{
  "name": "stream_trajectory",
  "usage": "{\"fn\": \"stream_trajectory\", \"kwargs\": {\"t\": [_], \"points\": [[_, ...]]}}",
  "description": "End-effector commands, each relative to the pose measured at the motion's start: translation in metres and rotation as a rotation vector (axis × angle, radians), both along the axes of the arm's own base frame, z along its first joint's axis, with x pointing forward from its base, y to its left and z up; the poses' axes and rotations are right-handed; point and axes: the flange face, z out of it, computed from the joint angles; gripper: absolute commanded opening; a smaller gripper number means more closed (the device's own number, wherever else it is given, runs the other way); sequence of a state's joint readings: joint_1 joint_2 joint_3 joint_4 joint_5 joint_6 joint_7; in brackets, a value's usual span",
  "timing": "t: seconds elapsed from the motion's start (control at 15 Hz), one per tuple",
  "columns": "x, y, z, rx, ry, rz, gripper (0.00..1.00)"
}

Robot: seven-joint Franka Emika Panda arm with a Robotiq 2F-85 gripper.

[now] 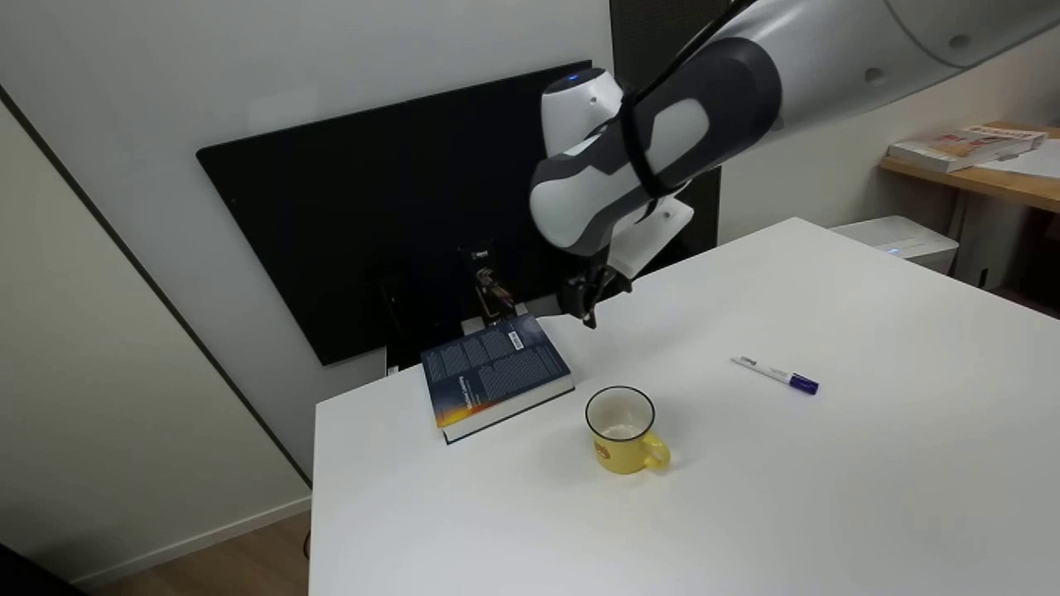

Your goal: Put the marker in the cup on the table

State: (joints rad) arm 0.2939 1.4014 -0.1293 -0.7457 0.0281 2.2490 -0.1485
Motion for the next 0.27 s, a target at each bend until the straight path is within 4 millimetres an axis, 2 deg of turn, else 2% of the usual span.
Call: {"fn": "stream_trajectory", "kwargs": {"t": [0.0, 0.07, 0.13, 0.2], "points": [[0.0065, 0.0043, 0.0176, 0.140, -0.048, -0.130, 1.00], [0.0084, 0.0044, 0.0184, 0.176, -0.069, -0.158, 1.00], [0.0051, 0.0089, 0.0084, 0.114, -0.052, -0.080, 1.00], [0.0069, 0.0076, 0.0101, 0.137, -0.065, -0.099, 1.00]]}}
